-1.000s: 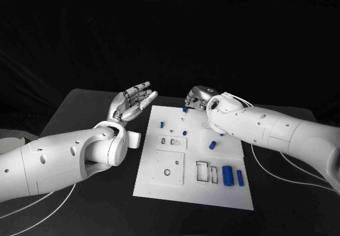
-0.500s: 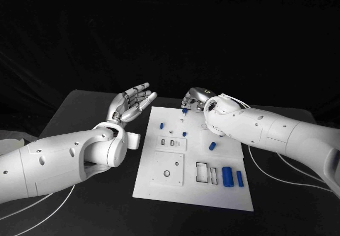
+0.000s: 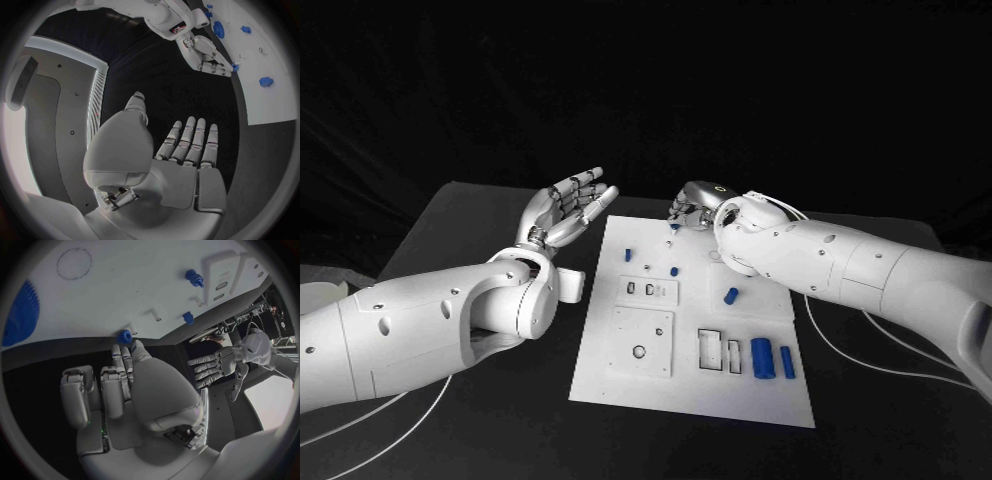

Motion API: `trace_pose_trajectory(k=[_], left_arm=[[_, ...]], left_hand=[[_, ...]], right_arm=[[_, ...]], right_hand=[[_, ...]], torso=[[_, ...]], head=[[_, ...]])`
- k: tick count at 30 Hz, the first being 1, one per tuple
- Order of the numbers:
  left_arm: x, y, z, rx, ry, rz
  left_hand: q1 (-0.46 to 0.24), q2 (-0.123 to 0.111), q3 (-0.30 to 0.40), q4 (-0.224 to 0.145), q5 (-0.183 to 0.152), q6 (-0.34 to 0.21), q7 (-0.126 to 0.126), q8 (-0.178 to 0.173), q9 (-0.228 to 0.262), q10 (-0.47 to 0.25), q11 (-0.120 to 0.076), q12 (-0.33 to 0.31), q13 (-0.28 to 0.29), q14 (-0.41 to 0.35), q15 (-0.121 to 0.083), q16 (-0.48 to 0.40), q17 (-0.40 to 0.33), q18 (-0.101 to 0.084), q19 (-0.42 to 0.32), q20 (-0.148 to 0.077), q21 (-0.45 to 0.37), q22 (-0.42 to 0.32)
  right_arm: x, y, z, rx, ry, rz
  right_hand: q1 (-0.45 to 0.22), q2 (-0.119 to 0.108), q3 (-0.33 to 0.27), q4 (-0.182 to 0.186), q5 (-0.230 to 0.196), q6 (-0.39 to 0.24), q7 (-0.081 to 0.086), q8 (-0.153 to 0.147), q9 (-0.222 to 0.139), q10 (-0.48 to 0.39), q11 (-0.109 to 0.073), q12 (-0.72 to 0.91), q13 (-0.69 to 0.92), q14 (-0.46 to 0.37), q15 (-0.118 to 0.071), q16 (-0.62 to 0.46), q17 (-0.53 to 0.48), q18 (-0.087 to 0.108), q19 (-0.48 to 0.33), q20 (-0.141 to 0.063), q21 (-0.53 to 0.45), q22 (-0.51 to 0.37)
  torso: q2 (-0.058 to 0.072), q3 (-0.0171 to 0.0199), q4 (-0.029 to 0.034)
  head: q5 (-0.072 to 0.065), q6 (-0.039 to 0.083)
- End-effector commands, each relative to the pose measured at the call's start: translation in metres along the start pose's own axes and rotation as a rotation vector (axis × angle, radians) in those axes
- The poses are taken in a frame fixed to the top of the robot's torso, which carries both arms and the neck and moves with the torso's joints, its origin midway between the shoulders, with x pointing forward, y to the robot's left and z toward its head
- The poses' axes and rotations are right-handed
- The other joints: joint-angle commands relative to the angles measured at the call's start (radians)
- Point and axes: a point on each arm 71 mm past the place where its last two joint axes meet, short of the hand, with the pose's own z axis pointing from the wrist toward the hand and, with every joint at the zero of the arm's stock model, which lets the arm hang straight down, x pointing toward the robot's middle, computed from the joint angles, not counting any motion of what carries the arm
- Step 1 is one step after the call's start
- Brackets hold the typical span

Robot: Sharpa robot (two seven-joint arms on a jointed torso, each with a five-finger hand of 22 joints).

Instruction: Assemble the parts on the task board

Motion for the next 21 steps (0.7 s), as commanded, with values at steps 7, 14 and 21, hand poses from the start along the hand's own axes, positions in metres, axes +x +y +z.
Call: trace_pose_trajectory(k=[7, 14, 21], left_arm=[[0.0021, -0.0023, 0.0008, 0.02, 0.014, -0.004], [0.0024, -0.0023, 0.0008, 0.02, 0.015, -0.004], [0.0027, -0.0021, 0.001, 0.019, 0.016, -0.005]], left_hand=[[-0.002, 0.01, 0.005, 0.0, -0.004, 0.005, 0.118, 0.005, 0.001, 0.007, 0.002, -0.001, -0.001, -0.001, -0.001, 0.004, 0.001, 0.018, -0.009, -0.001, 0.0, -0.001], [-0.002, 0.01, 0.005, 0.0, -0.004, 0.005, 0.118, 0.005, 0.001, 0.007, 0.002, -0.001, -0.001, -0.001, -0.001, 0.004, 0.001, 0.018, -0.009, -0.001, 0.0, -0.001], [-0.002, 0.01, 0.005, 0.0, -0.004, 0.005, 0.118, 0.005, 0.001, 0.007, 0.002, -0.001, -0.001, -0.001, -0.001, 0.004, 0.001, 0.018, -0.009, -0.001, 0.0, -0.001]], right_arm=[[0.0045, -0.0012, -0.0001, 0.028, 0.056, -0.022], [0.0055, -0.0013, -0.0002, 0.04, 0.068, -0.035], [0.0052, -0.0008, -0.0003, 0.043, 0.062, -0.044]], right_hand=[[0.034, -0.009, 0.007, -0.019, -0.003, -0.023, 0.004, -0.012, -0.004, -0.04, 0.002, -0.004, 0.0, 0.105, 0.006, 0.006, 0.263, 0.004, 0.074, 0.016, -0.004, 0.226], [0.056, -0.006, 0.019, -0.035, -0.002, -0.027, 0.001, -0.01, -0.003, -0.049, 0.0, -0.002, 0.001, 0.105, 0.002, 0.006, 0.263, 0.004, 0.074, 0.015, -0.004, 0.226], [0.079, 0.008, 0.04, -0.051, -0.001, -0.006, -0.008, -0.001, 0.002, -0.023, -0.01, 0.008, 0.003, 0.105, -0.007, 0.006, 0.263, 0.003, 0.078, 0.009, -0.002, 0.23]], torso=[[0.0, -0.0004, 0.0016], [-0.001, -0.0008, 0.0015], [0.0, -0.0004, 0.0017]], head=[[-0.002, 0.0], [-0.002, 0.0], [-0.003, 0.001]])
